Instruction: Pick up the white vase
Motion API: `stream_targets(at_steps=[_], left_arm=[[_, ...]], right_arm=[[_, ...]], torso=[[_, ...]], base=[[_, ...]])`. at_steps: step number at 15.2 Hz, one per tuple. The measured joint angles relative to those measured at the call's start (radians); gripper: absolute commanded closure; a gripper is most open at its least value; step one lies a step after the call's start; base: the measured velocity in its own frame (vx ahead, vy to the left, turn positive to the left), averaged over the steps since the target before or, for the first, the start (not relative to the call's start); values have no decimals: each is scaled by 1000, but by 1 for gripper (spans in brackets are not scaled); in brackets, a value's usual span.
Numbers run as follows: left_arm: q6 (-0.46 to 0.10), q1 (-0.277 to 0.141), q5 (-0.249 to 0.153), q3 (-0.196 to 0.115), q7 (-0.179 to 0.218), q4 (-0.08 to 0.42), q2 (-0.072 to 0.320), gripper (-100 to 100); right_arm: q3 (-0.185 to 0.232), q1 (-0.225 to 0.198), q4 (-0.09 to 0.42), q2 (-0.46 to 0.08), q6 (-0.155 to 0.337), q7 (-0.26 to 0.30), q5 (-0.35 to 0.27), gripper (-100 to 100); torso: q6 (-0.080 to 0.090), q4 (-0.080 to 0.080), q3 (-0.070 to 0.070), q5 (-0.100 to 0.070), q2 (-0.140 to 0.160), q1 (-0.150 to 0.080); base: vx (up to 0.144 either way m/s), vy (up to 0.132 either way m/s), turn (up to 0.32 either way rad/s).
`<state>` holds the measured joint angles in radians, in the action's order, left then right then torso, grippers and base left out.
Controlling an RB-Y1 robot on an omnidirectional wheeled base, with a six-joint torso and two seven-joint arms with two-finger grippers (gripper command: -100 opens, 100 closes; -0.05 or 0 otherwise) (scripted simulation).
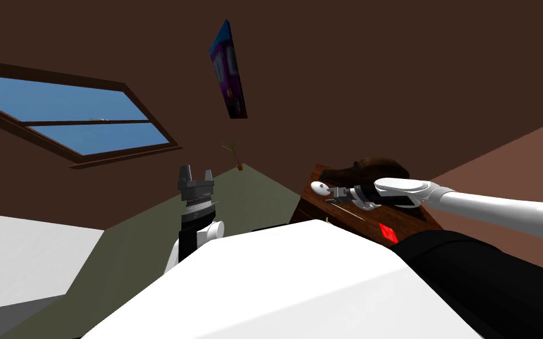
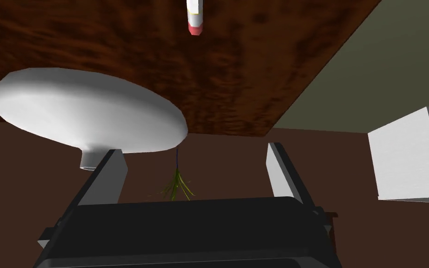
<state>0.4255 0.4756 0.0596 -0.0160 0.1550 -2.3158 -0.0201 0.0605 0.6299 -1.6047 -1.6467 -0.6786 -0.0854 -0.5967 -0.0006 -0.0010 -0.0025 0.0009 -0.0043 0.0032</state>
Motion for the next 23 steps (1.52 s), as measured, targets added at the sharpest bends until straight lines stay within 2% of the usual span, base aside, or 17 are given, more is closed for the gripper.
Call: stream_targets(at_steps=[2,3,4,5,7,9,13,14,15,16,18,20,22,23], left_arm=[[0,0,0,0,0,0,0,0],[0,0,0,0,0,0,0,0],[0,0,0,0,0,0,0,0],[0,0,0,0,0,0,0,0],[0,0,0,0,0,0,0,0],[0,0,0,0,0,0,0,0],[0,0,0,0,0,0,0,0],[0,0,0,0,0,0,0,0],[0,0,0,0,0,0,0,0],[0,0,0,0,0,0,0,0],[0,0,0,0,0,0,0,0],[0,0,0,0,0,0,0,0],[0,0,0,0,0,0,0,0],[0,0,0,0,0,0,0,0]], right_arm=[[-6,16,17,-39,-4,-2,-11,-100],[-2,13,27,-54,-8,-4,-18,-100],[19,-12,43,-71,-14,1,-34,-100],[21,-11,54,-84,-20,1,-40,-100],[13,2,65,-106,-25,-3,-44,-100],[-10,37,73,-141,-27,-11,-39,-100],[-10,54,103,-223,-29,-12,-64,-100],[-9,52,105,-228,-29,-10,-67,-100],[7,28,124,-211,-41,-12,-78,-100],[-5,55,137,-214,-47,-28,-57,-100],[30,10,181,-175,-74,-52,-73,-100],[17,32,196,-178,-82,-70,-55,-100],[-6,75,226,-175,-90,-108,-19,-100],[2,66,249,-160,-103,-125,-16,-100]], torso=[[0,0,0,0,1,0],[0,0,0,0,1,0],[0,0,0,0,1,0],[0,0,1,0,1,0],[0,1,1,0,2,-1],[0,1,1,0,2,-1],[0,0,0,0,-1,0],[1,0,0,0,0,-1],[1,0,1,-1,2,0],[1,1,2,0,3,1],[1,1,2,0,4,2],[1,1,3,0,5,1],[1,1,3,0,5,1],[1,1,3,0,5,1]], base=[[49,25,83],[50,23,86],[44,18,72],[28,9,20],[30,14,65],[42,16,93],[64,17,85],[21,31,81],[14,48,88],[13,62,129],[11,51,73],[2,25,31],[9,45,111],[17,54,103]])
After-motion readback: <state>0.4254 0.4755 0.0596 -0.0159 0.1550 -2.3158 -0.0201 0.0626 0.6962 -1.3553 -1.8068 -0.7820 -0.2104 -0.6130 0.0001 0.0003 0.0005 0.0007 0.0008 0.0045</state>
